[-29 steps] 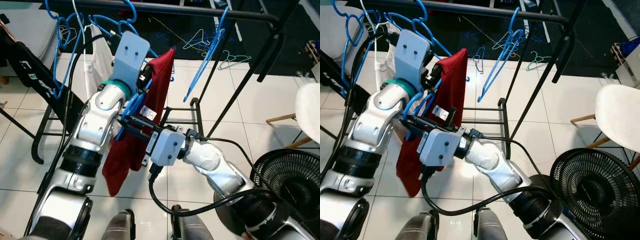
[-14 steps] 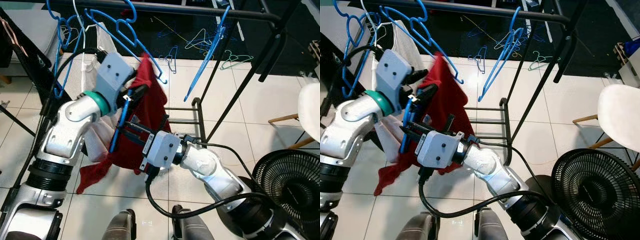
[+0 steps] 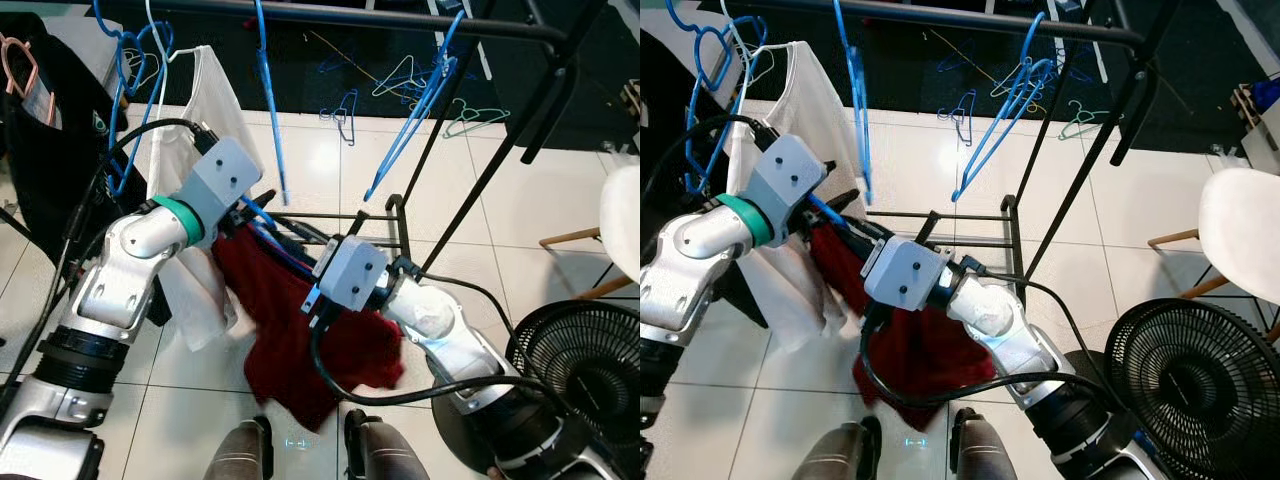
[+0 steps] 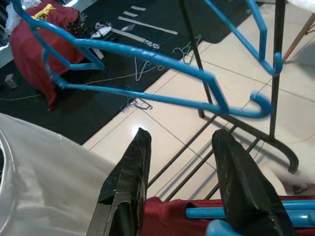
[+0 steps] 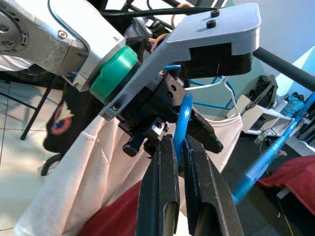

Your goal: Hang hanger

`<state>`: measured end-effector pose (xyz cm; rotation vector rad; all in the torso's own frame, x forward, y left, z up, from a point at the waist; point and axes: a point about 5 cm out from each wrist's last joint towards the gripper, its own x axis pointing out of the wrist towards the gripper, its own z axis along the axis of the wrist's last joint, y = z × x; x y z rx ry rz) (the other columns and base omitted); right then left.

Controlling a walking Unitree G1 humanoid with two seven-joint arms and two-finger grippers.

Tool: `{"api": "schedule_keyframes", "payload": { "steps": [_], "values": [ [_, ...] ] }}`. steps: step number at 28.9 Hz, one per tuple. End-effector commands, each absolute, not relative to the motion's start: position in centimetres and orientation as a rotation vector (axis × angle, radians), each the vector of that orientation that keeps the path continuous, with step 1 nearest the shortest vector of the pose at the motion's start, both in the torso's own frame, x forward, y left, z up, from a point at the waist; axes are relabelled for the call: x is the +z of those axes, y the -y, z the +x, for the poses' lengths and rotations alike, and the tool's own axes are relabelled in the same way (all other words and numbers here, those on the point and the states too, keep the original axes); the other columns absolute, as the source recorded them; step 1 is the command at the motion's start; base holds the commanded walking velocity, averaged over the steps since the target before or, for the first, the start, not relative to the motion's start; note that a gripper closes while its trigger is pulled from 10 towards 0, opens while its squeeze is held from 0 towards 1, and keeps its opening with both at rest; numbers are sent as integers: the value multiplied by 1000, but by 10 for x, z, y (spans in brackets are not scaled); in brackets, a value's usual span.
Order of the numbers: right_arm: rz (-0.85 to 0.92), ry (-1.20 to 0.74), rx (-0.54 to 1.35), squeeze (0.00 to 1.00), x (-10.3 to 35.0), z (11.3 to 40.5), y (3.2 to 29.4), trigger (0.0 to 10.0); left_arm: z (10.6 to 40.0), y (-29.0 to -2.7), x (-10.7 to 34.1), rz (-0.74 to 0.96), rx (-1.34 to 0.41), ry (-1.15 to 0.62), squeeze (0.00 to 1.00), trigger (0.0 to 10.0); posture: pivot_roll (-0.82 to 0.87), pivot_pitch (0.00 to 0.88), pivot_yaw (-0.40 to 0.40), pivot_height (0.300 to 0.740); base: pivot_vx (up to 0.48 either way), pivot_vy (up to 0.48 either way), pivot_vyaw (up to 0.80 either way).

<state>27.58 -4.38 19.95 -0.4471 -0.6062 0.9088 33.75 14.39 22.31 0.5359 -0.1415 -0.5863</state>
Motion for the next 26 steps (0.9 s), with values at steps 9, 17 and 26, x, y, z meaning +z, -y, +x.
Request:
{"api": "schedule_keyframes", "payload": {
  "steps": [9, 17, 26],
  "values": [
    [-428, 631, 794, 0, 208, 286, 51, 0, 333, -134, 217, 464, -624, 141, 0, 10000, -57, 134, 73, 733, 0, 0, 0],
    [-411, 640, 772, 0, 212, 288, 52, 0, 333, -136, 212, 491, -616, 128, 0, 10000, -57, 136, 71, 733, 0, 0, 0],
    [-411, 637, 775, 0, 210, 287, 50, 0, 330, -130, 213, 472, -630, 142, 0, 10000, -57, 138, 69, 733, 0, 0, 0]
  ]
}}
